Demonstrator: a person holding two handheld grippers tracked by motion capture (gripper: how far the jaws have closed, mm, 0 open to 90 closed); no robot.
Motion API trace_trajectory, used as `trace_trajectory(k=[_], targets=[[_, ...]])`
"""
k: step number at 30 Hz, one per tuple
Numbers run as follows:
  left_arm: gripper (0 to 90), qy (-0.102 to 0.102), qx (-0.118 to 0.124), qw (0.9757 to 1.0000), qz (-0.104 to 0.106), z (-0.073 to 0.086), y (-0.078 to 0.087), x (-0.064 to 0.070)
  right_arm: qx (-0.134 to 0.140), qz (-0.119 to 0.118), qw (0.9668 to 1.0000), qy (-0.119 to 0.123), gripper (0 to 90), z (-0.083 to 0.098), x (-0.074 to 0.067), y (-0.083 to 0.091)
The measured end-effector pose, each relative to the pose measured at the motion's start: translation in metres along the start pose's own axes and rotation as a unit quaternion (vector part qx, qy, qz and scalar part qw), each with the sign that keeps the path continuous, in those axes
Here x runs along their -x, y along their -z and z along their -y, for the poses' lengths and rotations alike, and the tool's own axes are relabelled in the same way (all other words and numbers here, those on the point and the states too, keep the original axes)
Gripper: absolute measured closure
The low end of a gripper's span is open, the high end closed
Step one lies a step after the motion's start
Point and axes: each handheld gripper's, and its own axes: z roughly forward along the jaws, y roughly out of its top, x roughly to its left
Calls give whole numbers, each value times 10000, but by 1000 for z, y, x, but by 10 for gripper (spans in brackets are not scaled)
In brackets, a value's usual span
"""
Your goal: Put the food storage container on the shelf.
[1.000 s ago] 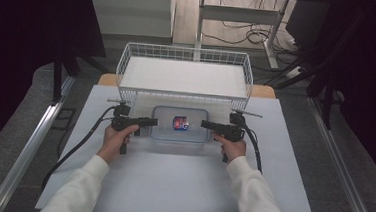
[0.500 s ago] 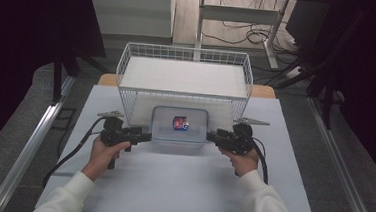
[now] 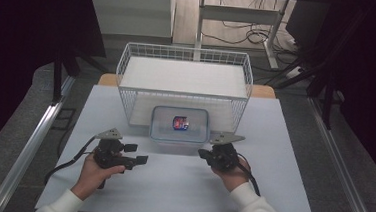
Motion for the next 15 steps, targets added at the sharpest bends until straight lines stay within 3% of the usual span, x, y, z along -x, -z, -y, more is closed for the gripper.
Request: trace_trajectory(k=[8,15], targets=[[262,-231,-127,9994,-205,9,4,7,-367,186,9985,372,889,-8,-13,-43],[258,-278,-139,9993,-225,10,4,7,-388,243,9988,180,889,-12,-11,-68]])
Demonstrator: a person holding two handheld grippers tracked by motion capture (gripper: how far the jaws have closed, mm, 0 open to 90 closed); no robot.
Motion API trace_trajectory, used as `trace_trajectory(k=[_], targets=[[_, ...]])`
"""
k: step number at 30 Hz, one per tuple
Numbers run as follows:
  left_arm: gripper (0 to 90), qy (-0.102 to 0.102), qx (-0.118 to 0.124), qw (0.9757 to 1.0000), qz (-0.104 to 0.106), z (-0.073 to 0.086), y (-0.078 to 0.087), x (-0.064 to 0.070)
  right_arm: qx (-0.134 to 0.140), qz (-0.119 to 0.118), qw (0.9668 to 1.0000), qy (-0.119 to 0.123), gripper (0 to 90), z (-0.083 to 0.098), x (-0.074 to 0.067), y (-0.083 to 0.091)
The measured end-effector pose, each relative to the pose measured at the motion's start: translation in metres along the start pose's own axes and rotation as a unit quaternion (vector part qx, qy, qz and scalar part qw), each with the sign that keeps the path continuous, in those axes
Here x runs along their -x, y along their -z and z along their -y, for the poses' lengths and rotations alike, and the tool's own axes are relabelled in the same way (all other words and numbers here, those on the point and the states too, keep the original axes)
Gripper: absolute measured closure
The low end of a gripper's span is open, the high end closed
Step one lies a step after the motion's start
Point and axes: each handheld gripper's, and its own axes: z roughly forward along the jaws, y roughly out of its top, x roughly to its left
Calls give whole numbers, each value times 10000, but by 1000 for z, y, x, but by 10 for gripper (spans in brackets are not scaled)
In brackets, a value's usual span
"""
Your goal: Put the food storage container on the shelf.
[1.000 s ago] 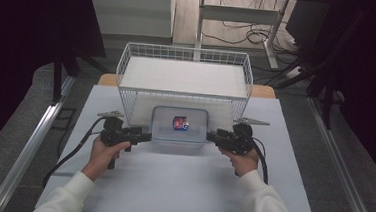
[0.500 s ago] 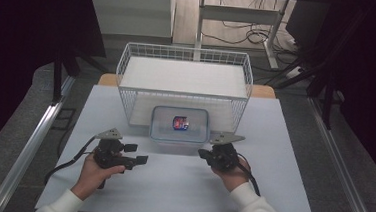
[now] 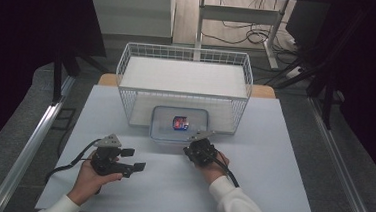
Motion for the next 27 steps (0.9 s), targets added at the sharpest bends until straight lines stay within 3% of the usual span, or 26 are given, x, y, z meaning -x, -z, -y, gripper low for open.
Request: trace_trajectory(k=[9,12,18,27], targets=[[251,-49,49,10000,-51,0,5,-1,123,-6,9999,-75,890,-10,-10,-16],[242,-122,57,9999,-35,0,7,-1,276,-6,9993,-255,890,-14,-8,-16],[242,-188,29,9998,-4,0,7,-1,382,113,9986,-339,890,-25,-3,-18],[240,-255,-35,9997,-34,1,6,-1,417,239,9972,-566,890,-39,10,-28]])
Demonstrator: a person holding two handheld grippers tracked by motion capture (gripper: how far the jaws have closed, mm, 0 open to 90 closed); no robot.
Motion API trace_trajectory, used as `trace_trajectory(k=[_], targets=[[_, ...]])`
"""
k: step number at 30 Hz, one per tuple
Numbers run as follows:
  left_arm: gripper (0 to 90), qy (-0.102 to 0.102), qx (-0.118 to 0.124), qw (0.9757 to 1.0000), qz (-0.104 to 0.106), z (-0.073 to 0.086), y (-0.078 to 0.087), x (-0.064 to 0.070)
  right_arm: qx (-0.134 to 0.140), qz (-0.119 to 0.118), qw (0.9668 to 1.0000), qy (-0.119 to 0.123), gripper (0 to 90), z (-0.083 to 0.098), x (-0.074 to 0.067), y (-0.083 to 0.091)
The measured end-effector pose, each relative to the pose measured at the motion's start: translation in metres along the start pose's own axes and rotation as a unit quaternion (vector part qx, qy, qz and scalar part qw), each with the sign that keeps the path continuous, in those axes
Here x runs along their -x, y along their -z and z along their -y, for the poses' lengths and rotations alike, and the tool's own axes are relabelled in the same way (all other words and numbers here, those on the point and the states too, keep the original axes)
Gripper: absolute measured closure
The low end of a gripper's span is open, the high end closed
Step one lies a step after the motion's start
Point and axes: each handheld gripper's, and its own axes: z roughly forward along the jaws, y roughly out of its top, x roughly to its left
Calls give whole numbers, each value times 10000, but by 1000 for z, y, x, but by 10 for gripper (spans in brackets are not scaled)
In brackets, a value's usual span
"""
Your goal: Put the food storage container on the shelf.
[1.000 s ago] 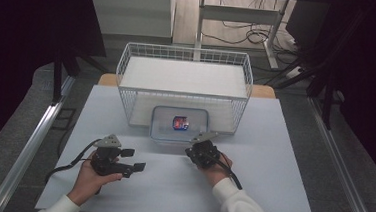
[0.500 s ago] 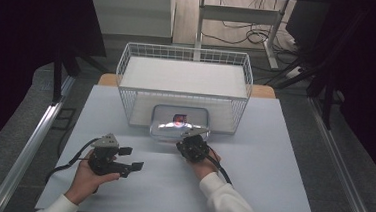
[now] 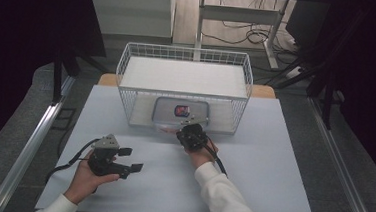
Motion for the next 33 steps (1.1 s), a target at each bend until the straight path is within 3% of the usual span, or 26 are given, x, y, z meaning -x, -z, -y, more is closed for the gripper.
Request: trace_trajectory(k=[9,23,29,33], targets=[[239,-8,-11,10000,11,0,0,-1,-12,207,9995,-250,890,-13,13,-9],[237,-54,-50,10000,3,0,0,-1,80,281,9986,-451,890,-18,19,-17],[237,-18,-34,10000,35,-1,0,-1,118,229,9987,-437,889,-15,15,-12],[236,-80,-104,9999,-19,1,-1,0,120,137,9997,-164,890,-11,8,6]])
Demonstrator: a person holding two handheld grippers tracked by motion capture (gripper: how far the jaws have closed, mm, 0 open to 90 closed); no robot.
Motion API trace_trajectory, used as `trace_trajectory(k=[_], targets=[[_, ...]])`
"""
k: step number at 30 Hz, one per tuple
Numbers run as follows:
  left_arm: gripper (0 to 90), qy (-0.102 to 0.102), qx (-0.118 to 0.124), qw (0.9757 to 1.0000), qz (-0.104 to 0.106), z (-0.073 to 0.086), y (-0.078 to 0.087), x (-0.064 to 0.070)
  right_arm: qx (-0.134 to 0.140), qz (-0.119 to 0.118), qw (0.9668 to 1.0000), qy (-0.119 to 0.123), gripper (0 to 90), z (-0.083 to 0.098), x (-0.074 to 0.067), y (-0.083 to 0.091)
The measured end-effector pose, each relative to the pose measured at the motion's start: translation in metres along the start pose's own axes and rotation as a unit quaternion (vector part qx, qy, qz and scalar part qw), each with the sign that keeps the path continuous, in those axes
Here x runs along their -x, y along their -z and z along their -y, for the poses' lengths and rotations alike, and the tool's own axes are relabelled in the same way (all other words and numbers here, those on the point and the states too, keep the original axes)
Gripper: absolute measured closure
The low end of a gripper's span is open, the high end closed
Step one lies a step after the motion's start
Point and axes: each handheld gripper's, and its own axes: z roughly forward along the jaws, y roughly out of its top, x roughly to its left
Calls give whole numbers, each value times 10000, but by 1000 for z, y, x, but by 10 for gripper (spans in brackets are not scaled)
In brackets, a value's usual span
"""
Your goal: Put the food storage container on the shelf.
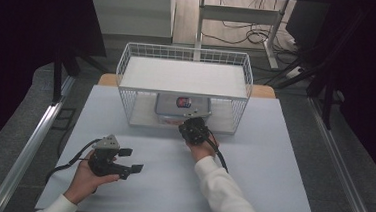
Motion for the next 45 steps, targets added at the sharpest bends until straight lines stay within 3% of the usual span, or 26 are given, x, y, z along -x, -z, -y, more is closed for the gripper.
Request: trace_trajectory(k=[6,10,11,12,13,14,17,22,23,25,27,28,30,36,45], targets=[[236,132,100,9998,-128,-1,3,-1,28,-276,9990,353,890,14,3,42],[236,80,88,9996,-251,2,5,2,99,-415,9983,397,890,26,12,76],[234,33,54,9995,-303,4,6,5,119,-444,9980,430,889,35,17,92],[234,33,54,9995,-303,4,6,5,119,-444,9980,430,889,35,17,92],[234,18,73,9994,-327,6,8,7,139,-445,9977,486,889,46,21,108],[233,18,73,9994,-327,6,8,7,139,-445,9977,486,889,46,21,108],[233,44,98,9992,-387,8,11,9,151,-395,9975,572,888,67,28,130],[233,99,139,9985,-524,10,13,11,71,-470,9979,444,882,96,45,162],[234,207,153,9984,-495,13,12,8,52,-401,9986,334,844,108,52,170],[231,318,137,9981,-511,15,12,4,31,-352,9991,239,674,117,59,174],[225,302,133,9976,-606,14,13,3,-32,-172,9998,130,493,122,64,175],[225,302,133,9976,-606,14,13,3,-32,-172,9998,130,493,122,64,175],[225,360,189,9975,-582,13,13,4,36,-155,9998,-102,378,121,67,175],[225,338,134,9967,-721,14,12,4,87,-242,9997,-52,333,119,62,175],[225,339,159,9965,-744,14,13,3,211,3,9998,-65,256,119,62,178]])
